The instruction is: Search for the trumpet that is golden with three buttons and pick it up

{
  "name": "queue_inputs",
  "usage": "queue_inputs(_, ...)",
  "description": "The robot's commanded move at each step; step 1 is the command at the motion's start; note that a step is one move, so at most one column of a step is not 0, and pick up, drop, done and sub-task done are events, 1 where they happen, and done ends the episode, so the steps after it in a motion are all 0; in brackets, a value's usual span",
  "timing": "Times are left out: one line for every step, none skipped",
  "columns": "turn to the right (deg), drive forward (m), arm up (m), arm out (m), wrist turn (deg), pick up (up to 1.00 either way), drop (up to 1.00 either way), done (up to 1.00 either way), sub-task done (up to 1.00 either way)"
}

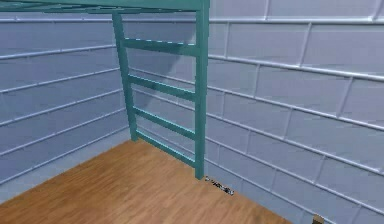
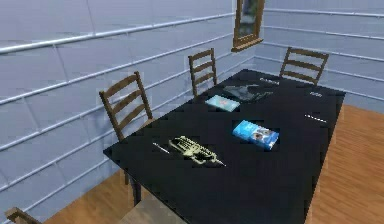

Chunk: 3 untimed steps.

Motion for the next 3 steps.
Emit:
queue_inputs(0.0,0.00,0.30,0.00,0.0,0.00,0.00,0.00,0.00)
queue_inputs(0.0,0.00,0.00,0.48,0.0,0.00,0.00,0.00,0.00)
queue_inputs(0.0,0.00,0.00,0.00,45.0,0.00,0.00,0.00,0.00)
